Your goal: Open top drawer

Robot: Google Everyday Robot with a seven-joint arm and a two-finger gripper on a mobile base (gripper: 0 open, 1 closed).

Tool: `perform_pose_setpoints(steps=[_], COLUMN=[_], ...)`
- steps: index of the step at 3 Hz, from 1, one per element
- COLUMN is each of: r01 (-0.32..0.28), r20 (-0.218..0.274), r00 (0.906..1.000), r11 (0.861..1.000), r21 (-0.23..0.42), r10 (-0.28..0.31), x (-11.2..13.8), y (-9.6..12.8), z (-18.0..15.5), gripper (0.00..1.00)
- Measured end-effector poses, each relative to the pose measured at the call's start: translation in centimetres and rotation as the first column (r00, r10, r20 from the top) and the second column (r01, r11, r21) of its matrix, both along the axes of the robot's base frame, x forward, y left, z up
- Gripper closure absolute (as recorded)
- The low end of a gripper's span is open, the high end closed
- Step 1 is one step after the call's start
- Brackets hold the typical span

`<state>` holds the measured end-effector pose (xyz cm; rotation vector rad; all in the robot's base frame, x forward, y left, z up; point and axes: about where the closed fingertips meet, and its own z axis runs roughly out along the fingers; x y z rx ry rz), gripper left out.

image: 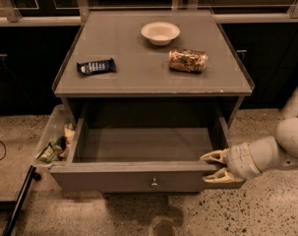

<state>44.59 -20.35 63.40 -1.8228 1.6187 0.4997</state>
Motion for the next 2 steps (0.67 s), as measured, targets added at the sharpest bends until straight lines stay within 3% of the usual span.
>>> perform_pose_setpoints(steps=[1, 2], r01=[0.000, -0.001], r20=[0.000, 0.000], r00=[1.0000, 1.0000], r11=[1.000, 1.000], r21=[0.000, 0.010], r10=[0.000, 0.001], x=[-0.02, -0.58], y=[-0.01, -0.26], z=[0.00, 0.09], gripper=[0.62, 0.85])
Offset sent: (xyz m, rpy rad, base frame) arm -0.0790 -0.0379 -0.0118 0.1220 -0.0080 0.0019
